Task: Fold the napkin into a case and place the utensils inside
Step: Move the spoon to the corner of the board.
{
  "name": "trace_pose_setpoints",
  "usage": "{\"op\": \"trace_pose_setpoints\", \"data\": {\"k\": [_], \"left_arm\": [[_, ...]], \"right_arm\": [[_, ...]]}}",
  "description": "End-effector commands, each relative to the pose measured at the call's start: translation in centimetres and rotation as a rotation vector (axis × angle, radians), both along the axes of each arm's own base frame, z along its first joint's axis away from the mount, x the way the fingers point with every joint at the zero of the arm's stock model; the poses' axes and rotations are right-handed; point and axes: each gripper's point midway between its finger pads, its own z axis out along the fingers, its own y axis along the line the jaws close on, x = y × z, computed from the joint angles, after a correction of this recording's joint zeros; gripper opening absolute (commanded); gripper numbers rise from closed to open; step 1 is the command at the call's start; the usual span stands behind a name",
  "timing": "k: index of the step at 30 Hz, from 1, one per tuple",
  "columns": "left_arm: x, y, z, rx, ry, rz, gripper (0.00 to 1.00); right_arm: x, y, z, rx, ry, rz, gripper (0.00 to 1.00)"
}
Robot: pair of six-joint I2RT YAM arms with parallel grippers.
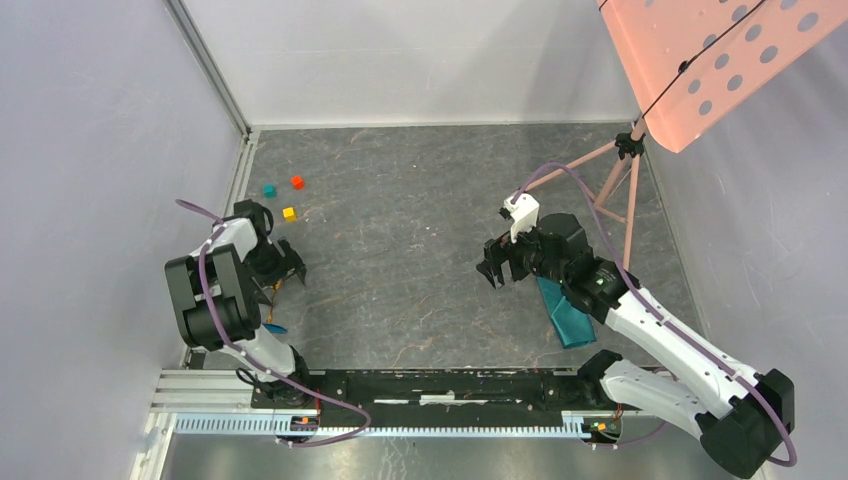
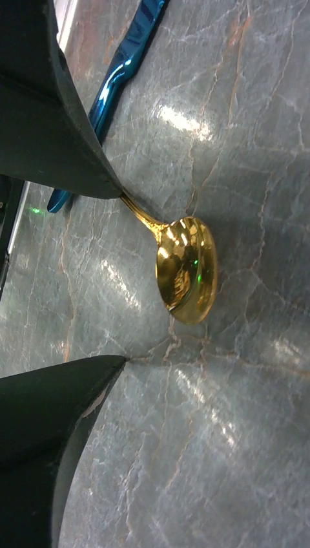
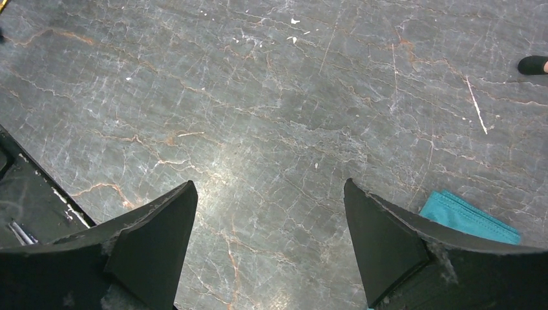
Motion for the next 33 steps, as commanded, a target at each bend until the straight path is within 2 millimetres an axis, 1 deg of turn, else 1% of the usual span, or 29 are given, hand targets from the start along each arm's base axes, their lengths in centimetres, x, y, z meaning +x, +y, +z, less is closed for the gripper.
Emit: {"op": "trace_pose_setpoints", "data": {"k": [1, 5, 7, 9, 11, 13, 14, 15, 17, 18, 19, 23, 27, 29, 33], "left_arm": [[1.4, -0.6, -0.6, -0.076, -0.027, -0.065, 0.96], [1.8, -0.6, -1.2, -0.088, -0.015, -0.071, 0.95], [2.1, -1.1, -1.3, -0.118, -0.023, -0.089, 0.92], [2.5, -1.4, -0.5, -0.117, -0.064, -0.112, 0.91], [2.8, -1.6, 0.9, -0.106, -0.125, -0.128, 0.91], [3.0, -2.1, 2.5, -0.124, -0.159, -0.148, 0.91], [3.1, -2.0, 3.5, -0.111, -0.178, -0.149, 0.92], [3.1, -1.6, 4.5, -0.079, -0.205, -0.144, 0.95], [3.0, 0.1, 6.1, 0.021, -0.219, -0.120, 1.00], [2.7, 1.2, 6.4, 0.077, -0.204, -0.107, 1.00], [2.6, 1.8, 6.5, 0.094, -0.193, -0.101, 1.00], [2.2, 2.0, 4.3, 0.049, -0.112, -0.077, 1.00], [2.2, 2.6, 1.9, 0.039, -0.062, -0.057, 1.00], [2.4, 2.5, 1.1, 0.011, -0.043, -0.065, 1.00], [2.6, 2.4, 0.5, -0.005, -0.042, -0.083, 0.88]], "right_arm": [[0.6, 0.1, 2.0, 0.007, -0.078, -0.007, 0.90], [0.6, 0.3, 2.4, 0.011, -0.084, -0.004, 0.90], [0.6, 0.3, 2.3, 0.012, -0.083, -0.004, 0.91], [0.6, 0.3, 2.3, 0.011, -0.083, -0.003, 0.91], [0.6, 0.3, 2.2, 0.011, -0.084, -0.006, 0.91], [0.7, 0.3, 2.2, 0.013, -0.085, -0.005, 0.91], [0.6, 0.4, 2.3, 0.014, -0.085, -0.004, 0.91], [0.6, 0.5, 2.4, 0.016, -0.086, 0.000, 0.91], [0.4, 0.6, 2.4, 0.014, -0.085, 0.008, 0.91], [0.3, 0.7, 2.5, 0.016, -0.090, 0.010, 0.91], [0.2, 0.7, 2.4, 0.010, -0.092, 0.013, 0.91], [0.0, 0.7, 2.7, -0.004, -0.113, 0.013, 0.91], [-0.2, 0.8, 3.0, 0.001, -0.121, 0.015, 0.92], [-0.2, 0.6, 3.2, 0.001, -0.125, 0.011, 0.92], [-0.1, 0.6, 3.1, -0.002, -0.124, 0.008, 0.92]]}}
